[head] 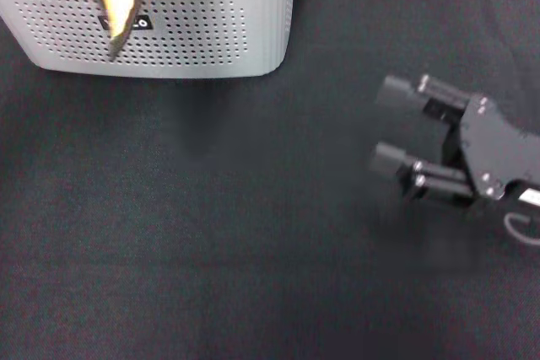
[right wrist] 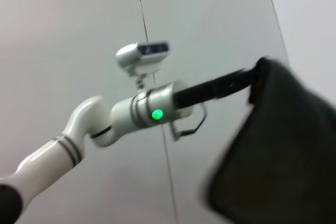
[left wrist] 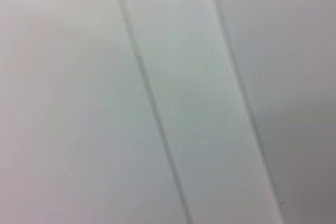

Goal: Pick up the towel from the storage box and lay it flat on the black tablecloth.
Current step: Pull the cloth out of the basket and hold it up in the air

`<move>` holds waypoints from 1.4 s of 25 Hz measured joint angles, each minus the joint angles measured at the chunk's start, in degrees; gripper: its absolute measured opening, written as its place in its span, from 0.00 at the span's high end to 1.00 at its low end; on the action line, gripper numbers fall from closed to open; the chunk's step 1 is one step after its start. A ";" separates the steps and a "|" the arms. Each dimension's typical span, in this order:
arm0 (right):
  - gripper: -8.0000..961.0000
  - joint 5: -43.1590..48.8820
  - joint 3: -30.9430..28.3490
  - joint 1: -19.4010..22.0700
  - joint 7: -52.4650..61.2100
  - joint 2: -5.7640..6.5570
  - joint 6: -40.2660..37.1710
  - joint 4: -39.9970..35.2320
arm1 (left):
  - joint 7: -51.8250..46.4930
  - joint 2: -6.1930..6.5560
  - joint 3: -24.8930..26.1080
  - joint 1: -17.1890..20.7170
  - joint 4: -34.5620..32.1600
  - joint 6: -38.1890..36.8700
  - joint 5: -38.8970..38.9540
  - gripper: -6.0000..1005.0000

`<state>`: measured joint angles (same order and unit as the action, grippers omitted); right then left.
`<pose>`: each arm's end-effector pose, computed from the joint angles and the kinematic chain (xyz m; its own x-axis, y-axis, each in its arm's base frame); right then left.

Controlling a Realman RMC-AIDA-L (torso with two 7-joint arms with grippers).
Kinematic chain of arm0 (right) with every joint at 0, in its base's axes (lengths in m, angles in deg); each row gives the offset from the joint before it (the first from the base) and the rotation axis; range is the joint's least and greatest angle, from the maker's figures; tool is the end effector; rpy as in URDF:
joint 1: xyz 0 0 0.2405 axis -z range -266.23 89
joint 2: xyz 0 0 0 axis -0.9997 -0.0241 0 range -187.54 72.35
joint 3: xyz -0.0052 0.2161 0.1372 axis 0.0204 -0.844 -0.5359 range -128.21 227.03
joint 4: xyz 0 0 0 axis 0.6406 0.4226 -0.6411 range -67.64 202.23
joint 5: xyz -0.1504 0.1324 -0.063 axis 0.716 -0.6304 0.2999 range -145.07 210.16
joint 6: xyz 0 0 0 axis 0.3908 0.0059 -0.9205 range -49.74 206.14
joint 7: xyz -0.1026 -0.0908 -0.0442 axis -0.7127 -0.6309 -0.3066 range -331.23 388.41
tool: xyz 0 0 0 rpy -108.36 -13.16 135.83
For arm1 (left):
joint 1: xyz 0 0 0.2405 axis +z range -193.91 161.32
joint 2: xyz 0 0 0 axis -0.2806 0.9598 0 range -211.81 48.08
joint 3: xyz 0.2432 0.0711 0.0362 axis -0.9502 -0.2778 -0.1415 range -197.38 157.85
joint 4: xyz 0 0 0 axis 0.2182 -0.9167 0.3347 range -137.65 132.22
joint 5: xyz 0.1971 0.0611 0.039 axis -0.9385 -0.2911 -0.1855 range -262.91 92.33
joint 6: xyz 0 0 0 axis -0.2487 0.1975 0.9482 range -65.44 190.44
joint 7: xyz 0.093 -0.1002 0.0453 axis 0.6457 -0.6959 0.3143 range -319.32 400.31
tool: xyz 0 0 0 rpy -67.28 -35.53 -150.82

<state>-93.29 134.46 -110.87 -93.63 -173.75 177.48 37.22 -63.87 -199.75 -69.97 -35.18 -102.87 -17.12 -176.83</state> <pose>0.2051 0.2730 -0.0153 0.4927 -0.0539 -0.8685 -0.1807 -0.9827 -0.0415 -0.1130 0.3236 0.1742 0.8215 -0.2374 0.5184 0.1928 -0.7400 -0.6444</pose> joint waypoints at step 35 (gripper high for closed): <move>0.29 -29.26 30.50 5.17 -33.43 -0.03 -20.40 -19.98 | -0.70 -1.90 -3.01 1.83 -3.18 -2.55 2.74 0.97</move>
<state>-122.55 164.96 -105.70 -127.06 -173.78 157.07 17.24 -64.56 -201.65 -72.98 -33.35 -106.05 -19.67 -174.09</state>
